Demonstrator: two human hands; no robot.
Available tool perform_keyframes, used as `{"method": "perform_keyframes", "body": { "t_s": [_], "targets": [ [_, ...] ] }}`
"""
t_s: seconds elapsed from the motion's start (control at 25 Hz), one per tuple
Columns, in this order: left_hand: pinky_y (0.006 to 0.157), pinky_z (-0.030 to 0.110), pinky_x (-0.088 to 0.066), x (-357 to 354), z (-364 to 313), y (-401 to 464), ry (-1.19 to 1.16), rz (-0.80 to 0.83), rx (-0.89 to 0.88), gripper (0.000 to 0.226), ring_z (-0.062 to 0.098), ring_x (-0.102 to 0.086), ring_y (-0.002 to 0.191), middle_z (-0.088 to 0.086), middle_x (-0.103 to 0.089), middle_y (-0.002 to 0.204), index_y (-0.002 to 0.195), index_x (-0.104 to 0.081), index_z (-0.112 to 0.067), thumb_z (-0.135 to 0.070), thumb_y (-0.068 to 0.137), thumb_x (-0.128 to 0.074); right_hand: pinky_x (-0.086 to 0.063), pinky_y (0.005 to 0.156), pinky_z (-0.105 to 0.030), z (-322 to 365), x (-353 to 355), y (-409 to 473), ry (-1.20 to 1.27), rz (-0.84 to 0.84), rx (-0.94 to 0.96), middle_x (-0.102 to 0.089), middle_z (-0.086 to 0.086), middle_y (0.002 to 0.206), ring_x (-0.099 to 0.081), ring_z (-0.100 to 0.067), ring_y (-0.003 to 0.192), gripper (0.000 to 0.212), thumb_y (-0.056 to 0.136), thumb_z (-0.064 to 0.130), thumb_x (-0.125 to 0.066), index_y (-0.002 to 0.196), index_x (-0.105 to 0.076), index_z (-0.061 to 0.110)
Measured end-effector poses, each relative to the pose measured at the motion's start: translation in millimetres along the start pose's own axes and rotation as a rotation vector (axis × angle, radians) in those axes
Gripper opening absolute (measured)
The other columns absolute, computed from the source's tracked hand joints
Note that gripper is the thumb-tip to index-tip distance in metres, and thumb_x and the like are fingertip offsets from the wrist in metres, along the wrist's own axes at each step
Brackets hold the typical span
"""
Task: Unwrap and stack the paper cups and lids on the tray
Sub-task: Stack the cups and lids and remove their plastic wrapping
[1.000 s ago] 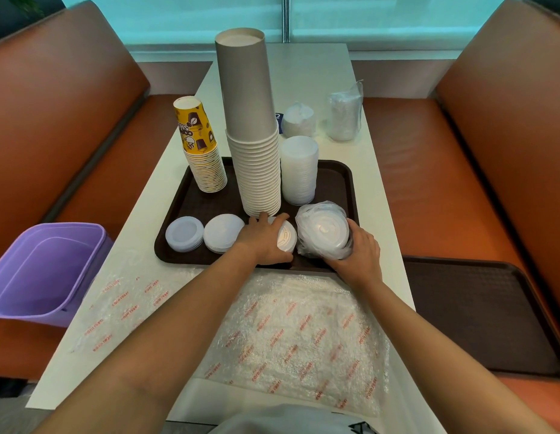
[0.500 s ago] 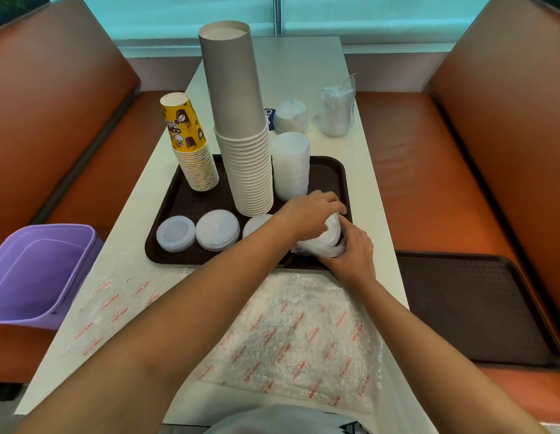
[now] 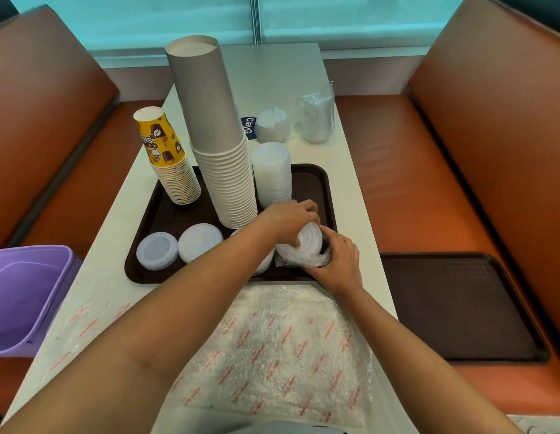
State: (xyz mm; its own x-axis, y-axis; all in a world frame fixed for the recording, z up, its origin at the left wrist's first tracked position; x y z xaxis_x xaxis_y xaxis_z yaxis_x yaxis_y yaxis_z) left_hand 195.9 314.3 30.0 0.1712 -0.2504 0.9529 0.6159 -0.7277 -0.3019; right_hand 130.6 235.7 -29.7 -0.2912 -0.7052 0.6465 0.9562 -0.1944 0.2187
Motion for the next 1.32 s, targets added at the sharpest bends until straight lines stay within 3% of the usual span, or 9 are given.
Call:
{"method": "perform_keyframes", "body": {
  "t_s": [0.16, 0.36, 0.6, 0.68, 0.8, 0.92, 1.12, 1.2, 1.32],
  "targets": [
    [0.077, 0.026, -0.039, 2, -2, -8, -0.003, -0.025, -0.03, 0.061, 0.017, -0.045, 0.122, -0.007, -0.03, 0.146, 0.138, -0.042, -0.027, -0.028, 0.083, -0.069, -0.033, 0.1, -0.035, 2, 1, 0, -0.021, 0.007, 0.002, -0.058, 0.005, 0.122, -0.046, -0.014, 0.114, 0.076, 0.062, 0.047, -0.081, 0.128, -0.053, 0.024],
    [0.098, 0.035, -0.037, 10, -9, -17, 0.073, -0.079, -0.087, 0.058, 0.017, -0.033, 0.133, -0.007, -0.025, 0.15, 0.137, -0.043, -0.028, -0.028, 0.084, -0.067, -0.035, 0.1, -0.038, 4, 0, -1, -0.041, 0.018, 0.005, -0.058, 0.004, 0.123, -0.047, -0.017, 0.116, 0.08, 0.06, 0.062, -0.068, 0.128, -0.053, 0.023],
    [0.097, 0.034, -0.036, 16, -17, -22, 0.107, -0.108, -0.152, 0.045, 0.017, -0.041, 0.125, -0.007, -0.042, 0.137, 0.124, -0.046, -0.026, -0.026, 0.084, -0.066, -0.034, 0.103, -0.042, 2, -2, -2, -0.033, 0.043, -0.013, -0.055, 0.004, 0.128, -0.044, -0.019, 0.119, 0.081, 0.064, 0.056, -0.074, 0.134, -0.048, 0.026],
    [0.097, 0.034, -0.035, 18, -17, -21, 0.093, -0.113, -0.137, 0.044, 0.017, -0.046, 0.119, -0.005, -0.049, 0.129, 0.124, -0.045, -0.025, -0.024, 0.085, -0.065, -0.034, 0.104, -0.043, 1, -4, -1, -0.065, 0.055, -0.005, -0.054, 0.003, 0.131, -0.044, -0.02, 0.121, 0.087, 0.061, 0.067, -0.064, 0.136, -0.047, 0.026],
    [0.099, 0.034, -0.035, 19, -13, -20, 0.071, -0.103, -0.099, 0.053, 0.017, -0.045, 0.121, -0.004, -0.049, 0.13, 0.133, -0.042, -0.027, -0.023, 0.085, -0.065, -0.029, 0.106, -0.041, -1, -8, -2, -0.093, 0.087, -0.001, -0.049, 0.002, 0.135, -0.039, -0.019, 0.123, 0.092, 0.061, 0.071, -0.055, 0.141, -0.042, 0.027],
    [0.095, 0.033, -0.038, 17, -11, -21, 0.065, -0.067, -0.1, 0.045, 0.017, -0.044, 0.12, -0.003, -0.044, 0.131, 0.13, -0.05, -0.027, -0.025, 0.087, -0.064, -0.025, 0.105, -0.04, -1, -8, -2, -0.123, 0.089, 0.027, -0.049, 0.0, 0.135, -0.037, -0.019, 0.123, 0.083, 0.064, 0.063, -0.062, 0.138, -0.047, 0.028],
    [0.088, 0.036, -0.045, 36, 12, -36, -0.343, -0.19, -0.023, 0.029, 0.019, -0.052, 0.107, 0.0, -0.053, 0.119, 0.111, -0.056, -0.017, -0.019, 0.084, -0.067, -0.029, 0.102, -0.043, 1, -6, -1, -0.133, 0.059, 0.031, -0.054, -0.006, 0.129, -0.044, -0.027, 0.12, 0.077, 0.063, 0.057, -0.064, 0.127, -0.058, 0.015],
    [0.084, 0.035, -0.046, 39, 29, -48, -0.607, -0.272, 0.087, 0.029, 0.022, -0.057, 0.1, 0.005, -0.06, 0.11, 0.113, -0.052, -0.014, -0.019, 0.087, -0.064, -0.033, 0.1, -0.045, 0, -4, -1, -0.151, 0.03, 0.046, -0.056, -0.007, 0.126, -0.047, -0.029, 0.118, 0.078, 0.061, 0.061, -0.06, 0.123, -0.06, 0.013],
    [0.081, 0.024, -0.039, 36, 48, -79, -0.77, -0.512, 0.214, 0.034, 0.018, -0.055, 0.099, 0.011, -0.06, 0.113, 0.124, -0.05, -0.009, -0.018, 0.092, -0.058, -0.031, 0.103, -0.045, -1, -5, 0, -0.126, 0.032, 0.06, -0.053, -0.004, 0.131, -0.046, -0.026, 0.12, 0.072, 0.064, 0.049, -0.074, 0.128, -0.057, 0.02]
  ]
}}
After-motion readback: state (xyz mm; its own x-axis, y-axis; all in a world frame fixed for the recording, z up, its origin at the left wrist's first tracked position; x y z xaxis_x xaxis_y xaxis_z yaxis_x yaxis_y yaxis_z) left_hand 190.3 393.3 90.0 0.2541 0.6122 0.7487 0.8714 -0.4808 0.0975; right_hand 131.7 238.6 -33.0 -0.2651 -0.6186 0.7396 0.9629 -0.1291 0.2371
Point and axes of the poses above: each hand's wrist, its own y-axis towards the middle knuckle, its own x-axis out of the back of the hand, z = x × y, the point moved 9 cm from there along y, towards the middle knuckle
